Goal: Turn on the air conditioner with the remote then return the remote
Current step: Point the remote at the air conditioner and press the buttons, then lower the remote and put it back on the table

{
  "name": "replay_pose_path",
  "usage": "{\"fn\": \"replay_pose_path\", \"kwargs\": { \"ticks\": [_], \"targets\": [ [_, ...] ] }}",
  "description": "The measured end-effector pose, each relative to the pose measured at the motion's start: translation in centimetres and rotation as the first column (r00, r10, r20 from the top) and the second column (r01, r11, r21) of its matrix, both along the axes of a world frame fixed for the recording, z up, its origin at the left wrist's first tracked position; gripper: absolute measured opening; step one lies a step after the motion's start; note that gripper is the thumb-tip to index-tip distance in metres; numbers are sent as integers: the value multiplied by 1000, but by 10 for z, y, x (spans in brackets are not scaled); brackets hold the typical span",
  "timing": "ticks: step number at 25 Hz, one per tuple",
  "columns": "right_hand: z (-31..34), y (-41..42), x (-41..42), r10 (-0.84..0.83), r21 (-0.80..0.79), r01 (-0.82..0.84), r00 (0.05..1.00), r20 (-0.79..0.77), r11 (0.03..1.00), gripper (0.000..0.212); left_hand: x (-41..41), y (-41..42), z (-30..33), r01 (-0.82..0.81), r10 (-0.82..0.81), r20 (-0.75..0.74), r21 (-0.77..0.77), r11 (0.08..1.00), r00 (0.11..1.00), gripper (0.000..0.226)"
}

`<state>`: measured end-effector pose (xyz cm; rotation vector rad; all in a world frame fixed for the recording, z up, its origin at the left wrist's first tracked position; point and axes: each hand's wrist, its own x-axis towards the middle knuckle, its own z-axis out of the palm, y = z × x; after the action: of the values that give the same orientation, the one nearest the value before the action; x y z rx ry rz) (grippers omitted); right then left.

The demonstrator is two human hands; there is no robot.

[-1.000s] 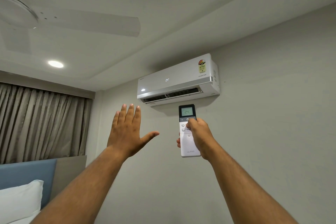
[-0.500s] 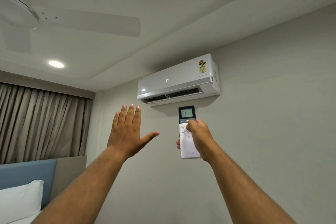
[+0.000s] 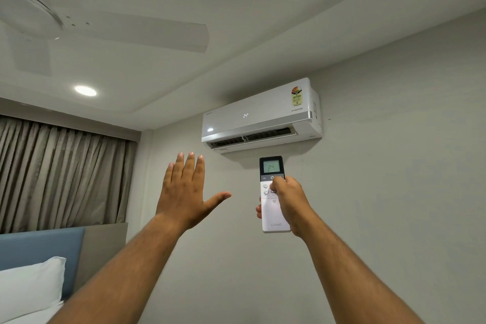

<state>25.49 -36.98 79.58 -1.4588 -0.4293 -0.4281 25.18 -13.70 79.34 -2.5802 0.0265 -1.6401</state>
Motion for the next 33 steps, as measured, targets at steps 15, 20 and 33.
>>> {"fn": "replay_pose_path", "kwargs": {
  "ticks": [15,20,33],
  "targets": [
    [-7,33,9,158,110,-148,984,-85,983,32,7,11,-10,277,-294,24,-418,865,955,96],
    [-15,78,15,121,54,-116,986,-117,992,22,4,33,-14,439,-500,152,-727,528,853,58],
    [-103,283,3,471,11,-487,839,-272,873,25,-77,142,-95,294,-452,205,-946,136,868,13]
  ]
}}
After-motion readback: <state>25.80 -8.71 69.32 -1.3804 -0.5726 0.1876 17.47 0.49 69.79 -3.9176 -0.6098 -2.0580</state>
